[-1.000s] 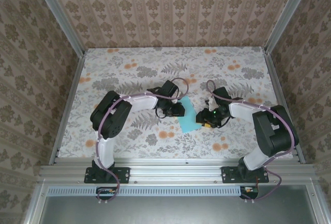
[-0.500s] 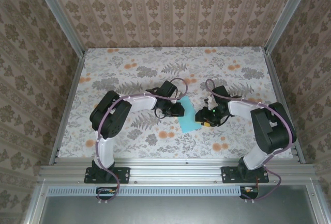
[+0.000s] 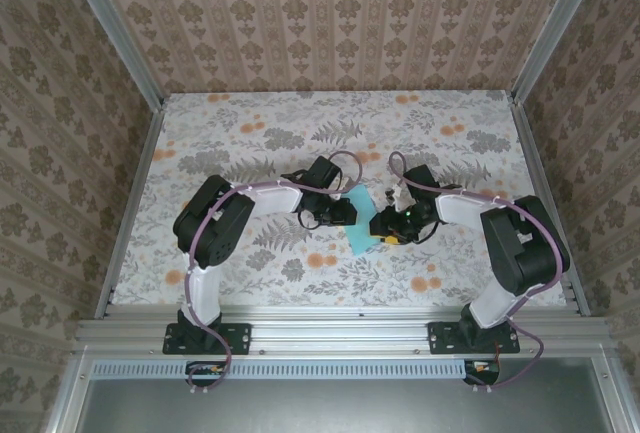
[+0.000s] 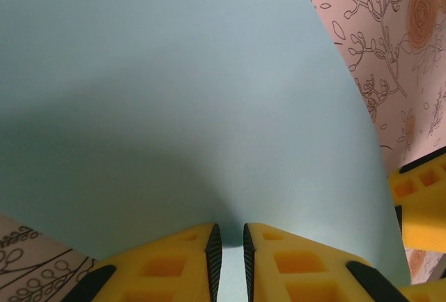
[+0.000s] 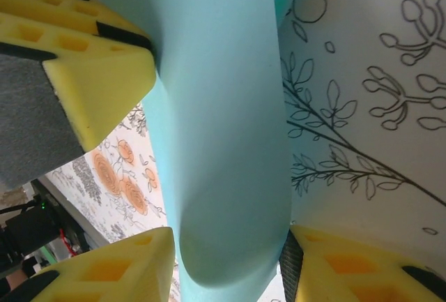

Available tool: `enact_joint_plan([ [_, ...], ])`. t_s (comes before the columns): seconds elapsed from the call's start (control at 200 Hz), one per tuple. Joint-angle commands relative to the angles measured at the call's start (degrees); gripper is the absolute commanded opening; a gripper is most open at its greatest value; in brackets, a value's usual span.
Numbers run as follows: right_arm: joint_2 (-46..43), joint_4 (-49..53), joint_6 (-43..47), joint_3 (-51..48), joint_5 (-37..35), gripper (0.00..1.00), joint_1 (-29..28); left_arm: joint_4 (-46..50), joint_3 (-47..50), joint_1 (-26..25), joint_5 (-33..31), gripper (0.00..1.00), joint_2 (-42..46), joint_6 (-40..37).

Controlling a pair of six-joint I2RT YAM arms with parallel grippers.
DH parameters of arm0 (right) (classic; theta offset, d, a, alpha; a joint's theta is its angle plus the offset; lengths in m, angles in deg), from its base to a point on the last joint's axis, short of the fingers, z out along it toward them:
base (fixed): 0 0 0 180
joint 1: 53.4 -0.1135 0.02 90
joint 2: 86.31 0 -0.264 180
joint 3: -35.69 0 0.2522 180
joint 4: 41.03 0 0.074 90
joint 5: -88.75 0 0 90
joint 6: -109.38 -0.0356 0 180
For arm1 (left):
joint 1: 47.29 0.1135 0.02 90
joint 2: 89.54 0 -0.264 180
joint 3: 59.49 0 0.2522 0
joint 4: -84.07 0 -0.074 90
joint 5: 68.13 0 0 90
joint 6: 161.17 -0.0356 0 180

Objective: Fold a paper plane with a square sheet of paper (pick it up from the middle)
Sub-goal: Third fold the triangle at the center of the table.

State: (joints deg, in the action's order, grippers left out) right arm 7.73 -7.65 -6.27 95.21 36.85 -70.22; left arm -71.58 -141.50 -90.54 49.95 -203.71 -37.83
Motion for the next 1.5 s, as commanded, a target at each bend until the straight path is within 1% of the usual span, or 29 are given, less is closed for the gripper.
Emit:
enact_joint_plan([
  [0.0,-2.79,-0.65,0.13,0.03,3.3,0.46,0.04,2.67,2.3,0.11,-1.53,0.21,-2.46,-1.37],
  [0.17,-3.1,-6.64,-3.1,-1.03,8.26,0.46,0.31,2.57,2.24,0.18,-1.04,0.21,-2.67,-1.44],
  [0.26,-2.39,-8.49,-3.62,-0.64,9.59,0.47,0.46,2.57,2.22,0.18,-0.7,0.21,-2.9,-1.52],
  [0.41,-0.02,-8.78,-2.68,0.81,10.12,0.47,1.77,2.76,2.26,0.22,-0.42,0.21,-2.82,-1.78],
  [0.68,3.55,-10.01,-1.65,1.88,13.17,0.47,4.51,3.38,2.82,0.67,-0.23,0.21,-2.55,-2.32],
  [0.91,4.21,-11.33,-1.25,1.19,16.19,0.46,5.39,3.36,2.31,0.73,0.4,0.21,-3.15,-2.41],
  [1.07,6.92,-13.21,-1.73,2.41,17.87,0.46,6.94,3.84,1.99,0.82,0.71,0.21,-3.42,-2.73],
  [1.235,8.55,-12.55,-0.73,3.72,19.37,0.46,6.97,4.28,1.76,0.96,0.87,0.2,-3.58,-2.84],
  [1.365,8.86,-11.79,0.35,2.77,20.25,0.45,7.1,4.5,1.19,1.07,1.1,0.21,-4.05,-2.91],
  [1.495,6.83,-9.83,1.54,0.56,20.3,0.44,7.07,4.78,0.93,1.17,1.1,0.21,-4.34,-3.1],
])
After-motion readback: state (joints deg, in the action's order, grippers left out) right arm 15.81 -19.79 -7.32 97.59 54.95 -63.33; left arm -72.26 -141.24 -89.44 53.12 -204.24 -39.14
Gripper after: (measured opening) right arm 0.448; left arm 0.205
